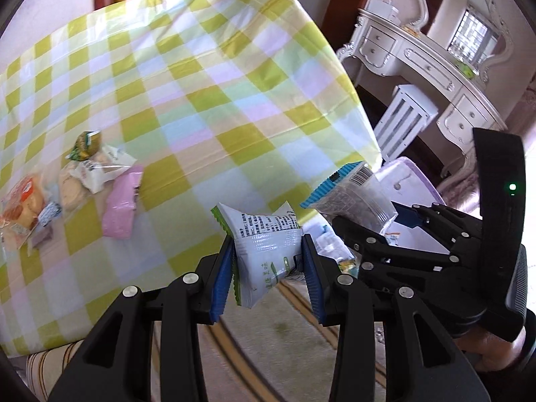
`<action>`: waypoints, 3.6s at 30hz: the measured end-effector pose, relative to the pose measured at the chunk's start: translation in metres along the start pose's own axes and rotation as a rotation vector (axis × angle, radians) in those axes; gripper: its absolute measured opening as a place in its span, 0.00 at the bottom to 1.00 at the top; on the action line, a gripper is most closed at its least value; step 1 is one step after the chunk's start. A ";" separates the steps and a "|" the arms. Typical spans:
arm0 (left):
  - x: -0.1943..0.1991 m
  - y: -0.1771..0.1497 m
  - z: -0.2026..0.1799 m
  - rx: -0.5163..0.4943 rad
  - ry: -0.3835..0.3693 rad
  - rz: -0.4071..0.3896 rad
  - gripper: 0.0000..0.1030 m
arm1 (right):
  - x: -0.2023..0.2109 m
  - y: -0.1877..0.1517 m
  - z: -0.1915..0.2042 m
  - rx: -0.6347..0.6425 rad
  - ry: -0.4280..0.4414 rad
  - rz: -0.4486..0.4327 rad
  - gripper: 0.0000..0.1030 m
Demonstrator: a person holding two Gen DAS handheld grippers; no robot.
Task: Organize snacks
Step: 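Carry both packets over the white box and open both tools to drop them, then grasp the orange-labelled bread bag with the left tool while the right tool grasps the pink wrapper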
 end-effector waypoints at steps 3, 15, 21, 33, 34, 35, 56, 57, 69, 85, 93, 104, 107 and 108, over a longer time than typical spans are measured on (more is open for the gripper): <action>-0.011 0.001 -0.022 -0.044 -0.045 0.029 0.37 | -0.007 -0.015 -0.029 -0.043 -0.063 0.042 0.53; -0.047 -0.005 -0.087 -0.196 -0.148 0.143 0.38 | -0.013 -0.067 -0.107 -0.196 -0.239 0.157 0.53; -0.053 -0.011 -0.095 -0.228 -0.183 0.176 0.41 | -0.018 -0.079 -0.115 -0.236 -0.273 0.202 0.54; -0.042 -0.010 -0.097 -0.246 -0.218 0.138 0.73 | -0.020 -0.080 -0.116 -0.268 -0.342 0.239 0.74; -0.040 -0.010 -0.096 -0.247 -0.217 0.132 0.73 | -0.019 -0.079 -0.114 -0.268 -0.344 0.241 0.74; -0.038 -0.010 -0.095 -0.246 -0.216 0.126 0.74 | -0.018 -0.078 -0.112 -0.268 -0.346 0.241 0.74; 0.013 0.003 0.028 -0.025 -0.048 -0.035 0.81 | 0.013 -0.012 -0.022 -0.069 -0.299 0.101 0.76; 0.016 0.002 0.037 -0.006 -0.037 -0.039 0.81 | 0.015 -0.008 -0.018 -0.070 -0.280 0.091 0.76; 0.048 -0.021 0.150 0.223 0.079 -0.089 0.81 | -0.005 0.025 0.088 0.077 -0.094 0.062 0.78; 0.075 -0.062 0.273 0.461 0.192 -0.101 0.81 | -0.052 0.053 0.190 0.155 0.060 0.088 0.79; 0.077 -0.072 0.299 0.521 0.188 -0.104 0.81 | -0.079 0.061 0.213 0.162 0.081 0.119 0.79; 0.075 -0.026 0.321 0.253 0.369 -0.112 0.88 | -0.094 0.067 0.218 0.168 0.063 0.118 0.64; 0.061 -0.009 0.318 0.148 0.371 -0.081 0.88 | -0.093 0.068 0.217 0.167 0.058 0.109 0.58; 0.056 -0.005 0.315 0.110 0.368 -0.072 0.88 | -0.093 0.068 0.216 0.166 0.057 0.105 0.55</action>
Point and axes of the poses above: each gripper's, at about its wrist camera, not at the fingertips, and x roughly against the way its jaws point, z to its left, y to its top, the point moved 6 cm from there along -x, roughly the way its jaws point
